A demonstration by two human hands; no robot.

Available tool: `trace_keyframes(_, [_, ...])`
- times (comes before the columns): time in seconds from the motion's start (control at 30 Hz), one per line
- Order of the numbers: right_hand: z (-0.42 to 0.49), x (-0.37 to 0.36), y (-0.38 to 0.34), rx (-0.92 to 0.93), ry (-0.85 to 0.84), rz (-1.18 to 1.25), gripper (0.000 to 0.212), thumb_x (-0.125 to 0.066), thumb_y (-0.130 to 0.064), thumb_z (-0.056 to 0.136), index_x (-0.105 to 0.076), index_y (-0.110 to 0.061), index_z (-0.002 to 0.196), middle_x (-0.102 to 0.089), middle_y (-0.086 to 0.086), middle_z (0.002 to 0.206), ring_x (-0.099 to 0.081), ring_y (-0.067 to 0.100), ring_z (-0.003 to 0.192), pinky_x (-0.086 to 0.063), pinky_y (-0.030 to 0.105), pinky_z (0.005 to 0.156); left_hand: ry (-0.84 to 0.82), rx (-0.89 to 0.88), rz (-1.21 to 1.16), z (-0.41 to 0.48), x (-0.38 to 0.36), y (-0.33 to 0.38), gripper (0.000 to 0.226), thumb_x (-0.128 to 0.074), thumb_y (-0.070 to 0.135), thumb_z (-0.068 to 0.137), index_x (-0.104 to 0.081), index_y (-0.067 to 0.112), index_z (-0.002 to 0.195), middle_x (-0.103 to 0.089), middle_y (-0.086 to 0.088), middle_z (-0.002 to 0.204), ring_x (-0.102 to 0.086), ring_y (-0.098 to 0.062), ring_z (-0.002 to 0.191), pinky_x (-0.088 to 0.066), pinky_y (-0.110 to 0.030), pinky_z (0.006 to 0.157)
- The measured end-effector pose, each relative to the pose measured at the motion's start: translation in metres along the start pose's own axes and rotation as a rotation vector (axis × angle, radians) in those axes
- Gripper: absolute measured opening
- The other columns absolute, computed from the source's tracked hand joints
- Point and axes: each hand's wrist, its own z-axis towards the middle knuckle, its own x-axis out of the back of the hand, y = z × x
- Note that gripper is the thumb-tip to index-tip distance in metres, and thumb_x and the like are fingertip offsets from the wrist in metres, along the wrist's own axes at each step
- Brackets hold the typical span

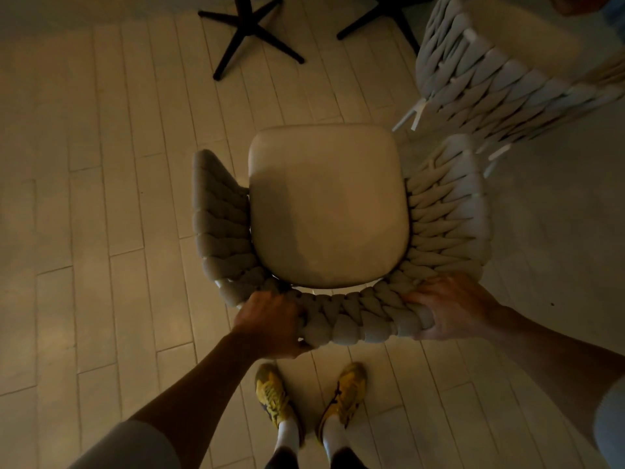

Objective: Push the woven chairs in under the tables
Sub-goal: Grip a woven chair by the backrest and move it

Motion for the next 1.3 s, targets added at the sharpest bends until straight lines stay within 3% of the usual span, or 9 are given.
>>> trace_keyframes(0.17, [0.011, 0.001, 0.004, 0.102, -0.039, 0.021, 0.064, -0.059, -0.089, 0.062, -0.074, -0.038, 0.099, -0.074, -0.015, 0.084, -0.071, 0.014, 0.077, -0.055, 0.03, 0.065, 0.027, 0.037, -0.043, -0.014, -0.017, 0.006, 0.088, -0.026, 0.102, 0.068, -0.066, 0.036, 0.11, -0.066, 0.012, 0.086, -0.064, -0.015, 0.078, -0.055, -0.032, 0.075])
trace_keyframes(0.4, [0.051, 0.015, 0.014, 0.203, -0.029, 0.002, 0.058, -0.056, -0.086, 0.067, -0.073, -0.039, 0.096, -0.074, -0.014, 0.086, -0.069, 0.01, 0.078, -0.053, 0.031, 0.066, 0.099, 0.154, -0.079, -0.024, -0.03, 0.004, 0.099, -0.01, 0.103, 0.066, -0.068, 0.035, 0.107, -0.067, 0.01, 0.077, -0.064, -0.014, 0.071, -0.055, -0.03, 0.071])
trace_keyframes(0.63, [0.079, 0.029, 0.02, 0.25, -0.012, -0.056, 0.065, -0.046, -0.088, 0.065, -0.072, -0.042, 0.103, -0.074, -0.016, 0.094, -0.069, 0.01, 0.085, -0.051, 0.028, 0.07, 0.068, 0.196, -0.097, -0.023, -0.026, -0.004, 0.069, -0.037, 0.084, 0.075, -0.061, 0.04, 0.122, -0.07, 0.011, 0.094, -0.066, -0.015, 0.084, -0.053, -0.03, 0.075])
trace_keyframes(0.87, [0.077, 0.025, 0.017, 0.219, 0.044, -0.053, 0.064, -0.048, -0.089, 0.066, -0.072, -0.036, 0.092, -0.074, -0.014, 0.087, -0.068, 0.01, 0.081, -0.05, 0.03, 0.071, 0.082, 0.137, -0.129, -0.025, -0.024, -0.014, 0.061, -0.031, 0.074, 0.078, -0.064, 0.042, 0.118, -0.07, 0.016, 0.089, -0.064, -0.006, 0.076, -0.052, -0.024, 0.068])
trace_keyframes(0.97, [0.08, 0.024, 0.009, 0.207, 0.068, -0.047, 0.065, -0.048, -0.089, 0.066, -0.072, -0.034, 0.091, -0.074, -0.012, 0.086, -0.068, 0.012, 0.08, -0.051, 0.032, 0.072, 0.061, 0.126, -0.141, -0.028, -0.023, -0.027, 0.05, -0.047, 0.072, 0.083, -0.063, 0.044, 0.121, -0.07, 0.018, 0.091, -0.064, -0.003, 0.077, -0.053, -0.023, 0.07])
trace_keyframes(1.2, [0.093, 0.02, -0.018, 0.156, 0.173, -0.06, 0.066, -0.049, -0.091, 0.067, -0.073, -0.032, 0.086, -0.074, -0.012, 0.078, -0.067, 0.013, 0.073, -0.05, 0.029, 0.066, 0.054, 0.119, -0.081, -0.033, -0.008, -0.066, 0.059, -0.053, 0.078, 0.079, -0.055, 0.05, 0.131, -0.07, 0.019, 0.107, -0.065, -0.005, 0.09, -0.053, -0.027, 0.079])
trace_keyframes(1.3, [0.097, 0.022, -0.024, 0.142, 0.188, -0.048, 0.065, -0.052, -0.091, 0.067, -0.074, -0.032, 0.085, -0.074, -0.012, 0.078, -0.066, 0.013, 0.072, -0.047, 0.028, 0.064, 0.048, 0.122, -0.069, -0.035, -0.006, -0.072, 0.067, -0.049, 0.088, 0.076, -0.056, 0.051, 0.131, -0.069, 0.022, 0.105, -0.06, -0.001, 0.084, -0.051, -0.025, 0.079])
